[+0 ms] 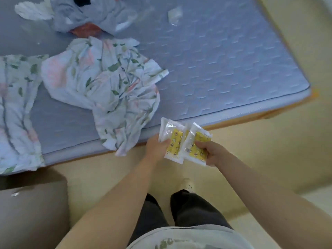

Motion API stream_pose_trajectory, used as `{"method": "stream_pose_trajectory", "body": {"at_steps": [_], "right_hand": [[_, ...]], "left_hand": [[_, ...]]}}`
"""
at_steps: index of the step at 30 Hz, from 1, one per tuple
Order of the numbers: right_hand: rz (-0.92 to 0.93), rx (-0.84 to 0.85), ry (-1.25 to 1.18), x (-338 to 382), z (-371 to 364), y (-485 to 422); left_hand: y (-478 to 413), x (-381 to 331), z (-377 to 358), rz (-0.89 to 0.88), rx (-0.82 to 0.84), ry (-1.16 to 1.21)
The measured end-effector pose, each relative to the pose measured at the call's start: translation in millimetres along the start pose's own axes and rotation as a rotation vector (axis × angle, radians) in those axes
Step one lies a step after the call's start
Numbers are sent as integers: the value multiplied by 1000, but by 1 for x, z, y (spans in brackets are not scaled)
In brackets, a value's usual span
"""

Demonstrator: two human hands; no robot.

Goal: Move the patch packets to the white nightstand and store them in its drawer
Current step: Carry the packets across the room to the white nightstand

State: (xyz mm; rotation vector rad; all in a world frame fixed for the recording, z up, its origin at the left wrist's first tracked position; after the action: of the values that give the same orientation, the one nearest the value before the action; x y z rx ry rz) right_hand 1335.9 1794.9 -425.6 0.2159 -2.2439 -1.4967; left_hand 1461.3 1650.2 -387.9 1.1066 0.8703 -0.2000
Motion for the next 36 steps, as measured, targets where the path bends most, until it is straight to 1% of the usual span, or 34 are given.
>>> {"method": "stream_pose_trajectory", "body": {"at_steps": [5,11,17,20,25,29,32,34,36], "right_hand": [[117,-90,-203,45,122,31],[274,-141,-433,99,236,64],[315,-265,-639,172,346,86],[323,-323,-737,214,397,98],[355,-437,-747,282,484,122],[362,-464,-788,322,559,142],[361,-481,-742,362,621,149],[360,-524,-683,394,667,151],[359,-529,-631,433,709,153]], "left_hand": [[-32,-65,-132,-3,133,-106],[-74,-135,-271,-67,328,-244],[-136,-211,-403,-129,494,-400],[-167,-250,-470,-124,566,-465],[-203,-314,-583,-151,660,-593],[-219,-353,-672,-153,692,-656],[-236,-379,-739,-140,695,-633],[-252,-399,-783,-134,669,-594],[-268,-419,-822,-114,620,-547]]}}
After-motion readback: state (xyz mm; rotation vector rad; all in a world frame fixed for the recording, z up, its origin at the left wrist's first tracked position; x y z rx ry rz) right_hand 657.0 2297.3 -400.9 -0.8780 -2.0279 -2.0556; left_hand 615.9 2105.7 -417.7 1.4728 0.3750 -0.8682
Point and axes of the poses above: each hand's wrist, its own y-axis away from the middle knuckle, its own z-axis out of the back of the hand, x = y × z, the point moved 3 cm from there along -y, towards the middle knuckle, and after that the axes turned 10 degrees about x, right-handed, at the moved point
